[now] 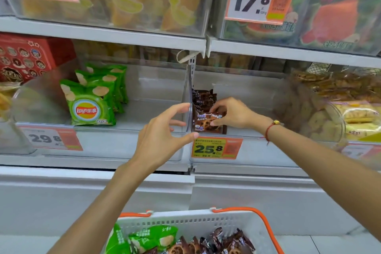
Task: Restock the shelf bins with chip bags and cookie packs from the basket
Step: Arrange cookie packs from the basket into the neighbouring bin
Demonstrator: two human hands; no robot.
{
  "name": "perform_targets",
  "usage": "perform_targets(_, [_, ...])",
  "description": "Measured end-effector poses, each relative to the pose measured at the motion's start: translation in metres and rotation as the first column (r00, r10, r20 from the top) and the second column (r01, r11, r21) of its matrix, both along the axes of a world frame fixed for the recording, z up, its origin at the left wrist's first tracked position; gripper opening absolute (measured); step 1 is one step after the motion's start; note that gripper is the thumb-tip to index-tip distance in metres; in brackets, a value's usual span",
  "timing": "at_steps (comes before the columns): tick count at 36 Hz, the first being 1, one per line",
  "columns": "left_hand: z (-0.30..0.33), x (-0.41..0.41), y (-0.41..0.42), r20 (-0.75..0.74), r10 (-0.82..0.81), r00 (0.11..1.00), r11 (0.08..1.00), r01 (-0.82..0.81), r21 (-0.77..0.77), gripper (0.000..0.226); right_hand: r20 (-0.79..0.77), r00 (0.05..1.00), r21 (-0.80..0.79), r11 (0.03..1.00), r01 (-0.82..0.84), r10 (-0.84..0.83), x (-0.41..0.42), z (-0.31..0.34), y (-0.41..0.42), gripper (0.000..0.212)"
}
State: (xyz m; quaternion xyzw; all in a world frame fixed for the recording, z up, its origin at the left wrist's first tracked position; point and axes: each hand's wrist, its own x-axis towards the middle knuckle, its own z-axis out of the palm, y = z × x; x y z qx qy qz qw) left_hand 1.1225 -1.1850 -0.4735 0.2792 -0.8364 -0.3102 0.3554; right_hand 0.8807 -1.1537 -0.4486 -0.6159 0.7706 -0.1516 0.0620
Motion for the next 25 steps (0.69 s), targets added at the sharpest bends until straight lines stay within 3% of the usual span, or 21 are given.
perform_targets(10, [0.0,-0.002,-0.006,-0.015,0.01,1.0,1.0,-0.009,0.027,0.062,-0.418,0.905,-0.034,0.994,-0.103,0.079,0.012,-0.006,-0.014,0.031])
perform_targets(18, [-0.001,-0.001,-0.006,-0.016,0.013,1.0,1.0,-0.012,0.013,0.061,-0.379,0.925,-0.084,0.994,-0.065,0.028,0.014,-0.01,-0.02,0.032])
perform_targets(25, [-0.001,-0.002,-0.003,-0.003,0.028,1.0,1.0,-0.028,0.008,0.062,-0.325,0.946,-0.001,1.0,0.004,-0.004,0.021,-0.014,-0.024,0.035])
